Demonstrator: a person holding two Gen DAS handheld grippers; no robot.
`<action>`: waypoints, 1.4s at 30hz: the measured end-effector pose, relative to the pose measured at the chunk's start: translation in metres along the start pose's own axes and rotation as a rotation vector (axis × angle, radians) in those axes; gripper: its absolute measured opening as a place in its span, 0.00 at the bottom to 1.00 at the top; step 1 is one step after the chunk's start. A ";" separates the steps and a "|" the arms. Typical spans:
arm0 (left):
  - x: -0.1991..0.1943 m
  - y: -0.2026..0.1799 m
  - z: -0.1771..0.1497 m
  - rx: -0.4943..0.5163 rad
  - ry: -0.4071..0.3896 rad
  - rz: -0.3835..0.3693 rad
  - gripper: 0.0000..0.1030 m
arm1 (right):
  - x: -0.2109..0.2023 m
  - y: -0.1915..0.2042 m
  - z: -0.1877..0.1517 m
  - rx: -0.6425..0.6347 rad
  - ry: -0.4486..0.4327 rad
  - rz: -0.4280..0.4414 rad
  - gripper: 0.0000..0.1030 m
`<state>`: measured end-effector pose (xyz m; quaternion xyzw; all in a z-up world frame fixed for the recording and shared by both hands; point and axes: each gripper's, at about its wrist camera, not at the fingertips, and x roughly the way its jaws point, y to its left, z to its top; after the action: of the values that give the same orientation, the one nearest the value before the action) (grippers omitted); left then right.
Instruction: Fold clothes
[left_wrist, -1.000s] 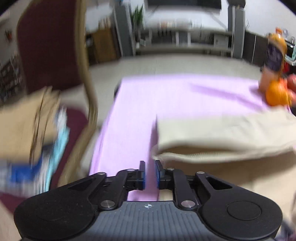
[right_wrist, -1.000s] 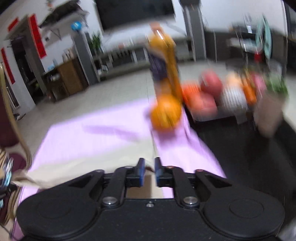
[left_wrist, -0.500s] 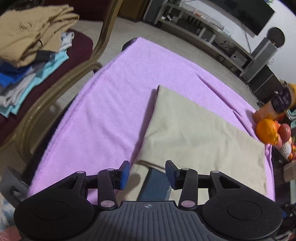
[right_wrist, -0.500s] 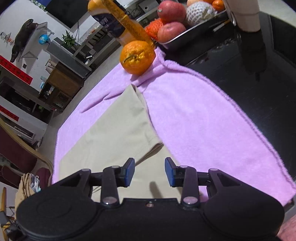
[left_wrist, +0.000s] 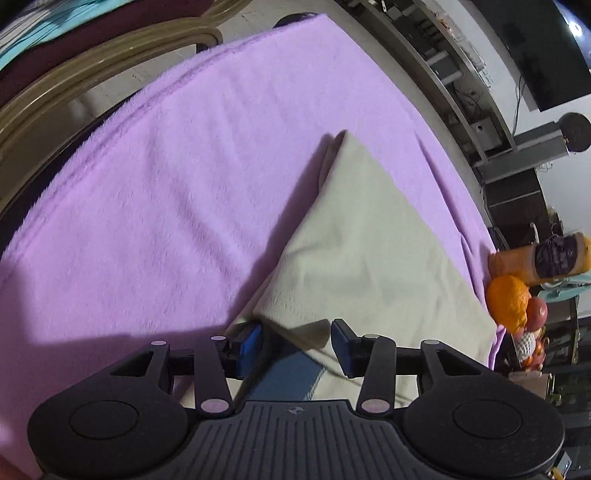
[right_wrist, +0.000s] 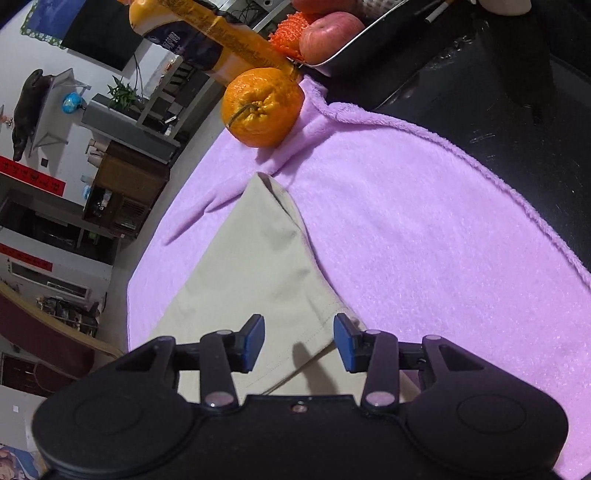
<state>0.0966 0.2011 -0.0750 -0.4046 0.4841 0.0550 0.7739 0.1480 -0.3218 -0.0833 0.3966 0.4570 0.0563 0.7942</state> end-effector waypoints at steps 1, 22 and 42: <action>0.000 0.000 0.000 -0.016 -0.006 -0.003 0.43 | -0.001 0.000 0.000 -0.003 -0.009 -0.001 0.39; -0.017 -0.002 -0.007 0.027 -0.143 0.069 0.35 | 0.012 -0.015 0.007 0.041 -0.020 0.010 0.38; -0.019 0.000 -0.015 0.023 -0.051 -0.023 0.44 | 0.013 -0.018 0.000 0.080 0.012 0.032 0.38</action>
<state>0.0761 0.1969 -0.0629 -0.3996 0.4600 0.0509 0.7912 0.1507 -0.3276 -0.1045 0.4350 0.4573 0.0532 0.7739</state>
